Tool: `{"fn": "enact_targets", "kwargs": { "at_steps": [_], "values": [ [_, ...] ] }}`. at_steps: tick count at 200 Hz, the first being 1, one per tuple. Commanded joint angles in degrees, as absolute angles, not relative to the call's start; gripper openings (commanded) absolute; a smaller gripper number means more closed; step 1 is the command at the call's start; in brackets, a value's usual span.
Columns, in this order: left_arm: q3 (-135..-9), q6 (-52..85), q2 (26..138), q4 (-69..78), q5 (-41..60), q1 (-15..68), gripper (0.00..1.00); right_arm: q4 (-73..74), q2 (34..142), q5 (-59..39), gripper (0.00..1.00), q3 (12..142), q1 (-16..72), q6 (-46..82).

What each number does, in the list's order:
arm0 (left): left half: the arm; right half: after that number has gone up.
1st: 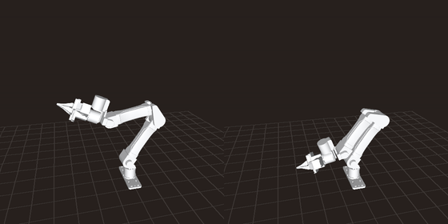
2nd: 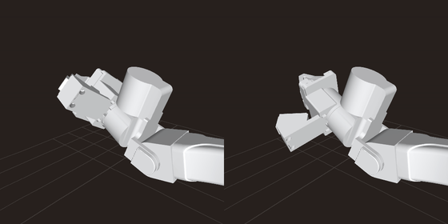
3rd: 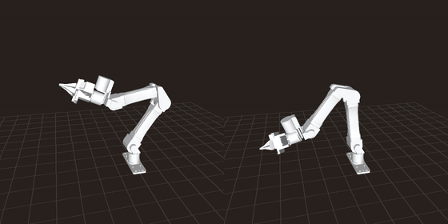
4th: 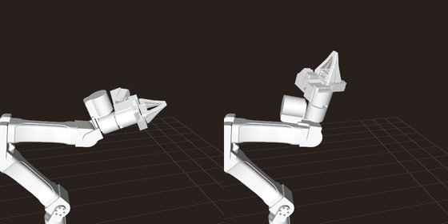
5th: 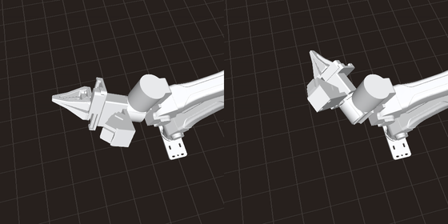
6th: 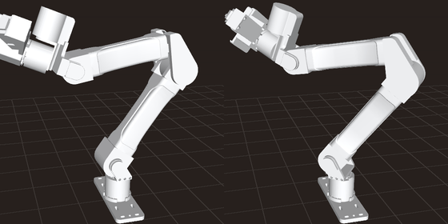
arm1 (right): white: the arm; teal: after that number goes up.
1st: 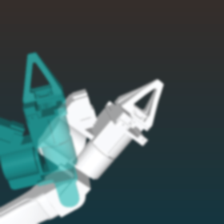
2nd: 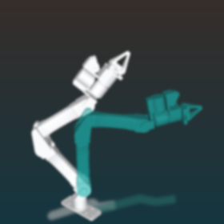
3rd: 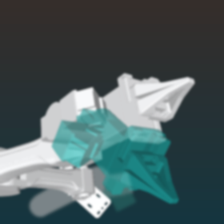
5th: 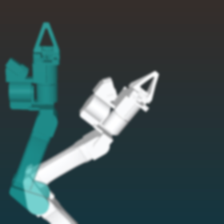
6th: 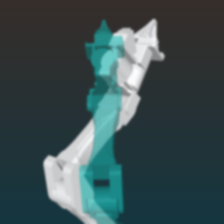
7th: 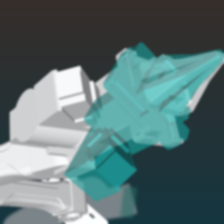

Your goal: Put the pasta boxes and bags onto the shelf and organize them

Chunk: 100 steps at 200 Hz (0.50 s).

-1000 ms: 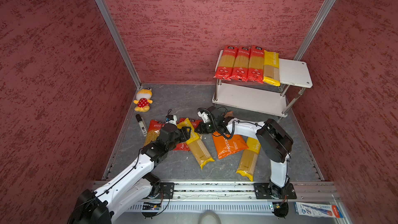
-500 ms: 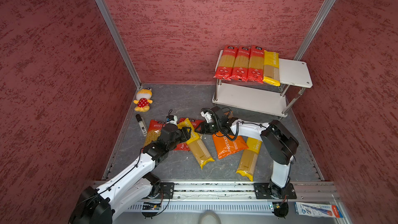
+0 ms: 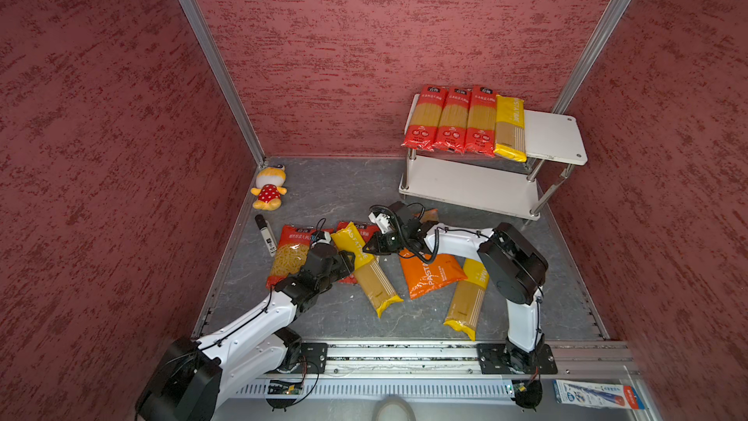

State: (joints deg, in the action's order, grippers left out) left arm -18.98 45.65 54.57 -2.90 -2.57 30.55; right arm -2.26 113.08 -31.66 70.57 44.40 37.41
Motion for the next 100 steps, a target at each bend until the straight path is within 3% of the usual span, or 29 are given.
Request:
{"fn": "enact_targets", "kwargs": {
  "at_steps": [1,52,100],
  "values": [
    [-20.53,44.97,53.48,-1.48,-2.22,30.59,0.51,2.29,109.08,-33.70,0.09,68.61,43.88,40.20],
    [-25.73,40.45,52.11,-4.73,-1.37,30.30,0.51,8.23,99.87,-32.05,0.04,59.74,38.73,46.26],
    [-28.29,40.00,58.82,1.93,1.05,32.89,0.52,6.05,93.86,-23.00,0.04,50.79,34.07,48.46]
  ]
}}
